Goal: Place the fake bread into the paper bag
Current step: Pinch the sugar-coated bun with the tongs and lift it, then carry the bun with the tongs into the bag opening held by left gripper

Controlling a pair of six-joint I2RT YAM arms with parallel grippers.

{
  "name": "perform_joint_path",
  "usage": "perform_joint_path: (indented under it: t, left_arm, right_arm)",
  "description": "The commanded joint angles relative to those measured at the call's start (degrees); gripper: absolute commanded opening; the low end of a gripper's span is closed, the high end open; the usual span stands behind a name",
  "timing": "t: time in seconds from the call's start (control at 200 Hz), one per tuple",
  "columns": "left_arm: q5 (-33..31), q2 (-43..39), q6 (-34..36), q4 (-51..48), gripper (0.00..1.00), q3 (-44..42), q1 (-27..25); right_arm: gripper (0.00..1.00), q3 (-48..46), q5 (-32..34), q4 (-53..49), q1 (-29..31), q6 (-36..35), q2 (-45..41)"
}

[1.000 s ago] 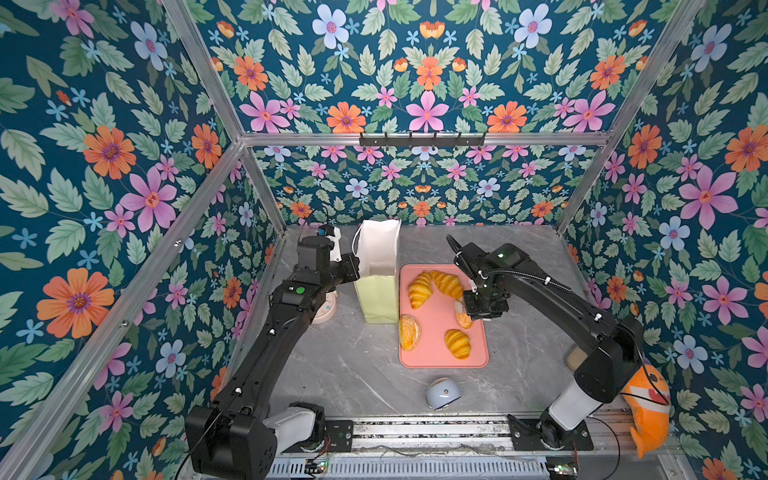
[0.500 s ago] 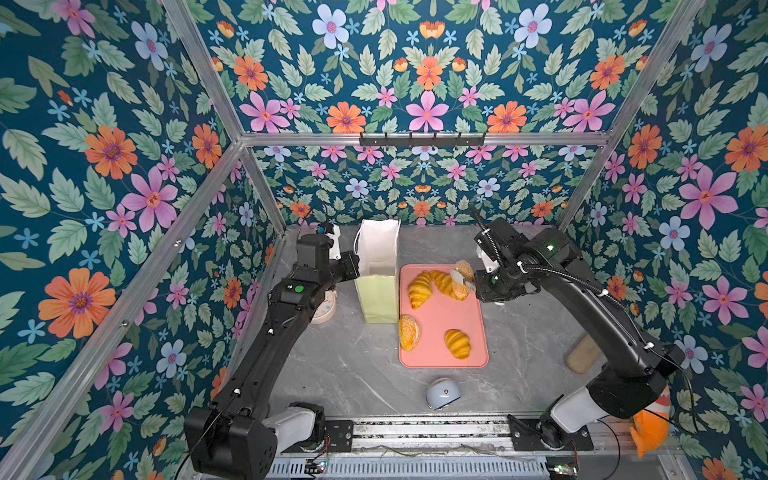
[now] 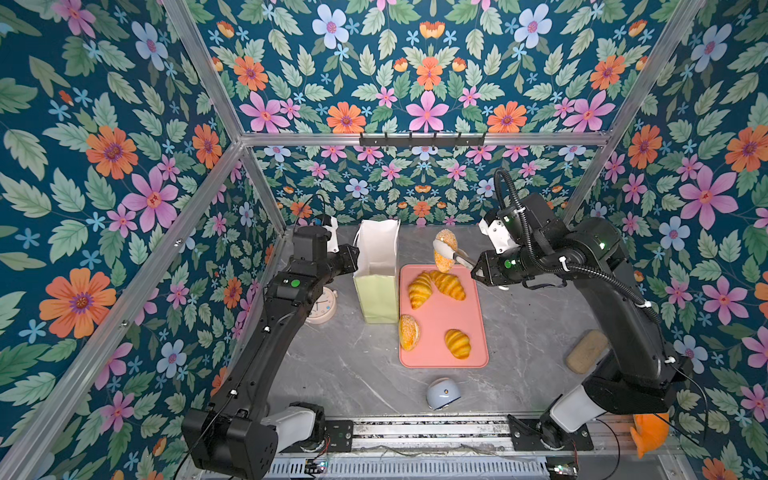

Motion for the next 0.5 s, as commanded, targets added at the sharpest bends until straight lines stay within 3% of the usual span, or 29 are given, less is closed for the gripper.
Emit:
perform_joint_path:
  t: [0.0,0.28,0.495]
  left_arm:
    - [-3.2,0.2,2.1,-3.3,0.31,1.2,0.0]
    - [-3.7,-0.1,3.6,-4.7,0.44,1.8,-0.2]
    - [-4.1,1.6,2.7,-6.7,0.43,3.2,-0.4]
  right_arm:
    - [0.32,2.7,-4.2,1.7,0.2,-0.6,0.5]
    - [0.31,6.3,-10.7,6.1,0.3,-0.1,0.5]
    - [0.31,8.9,-15.6,9.3,2.2,1.3,2.5]
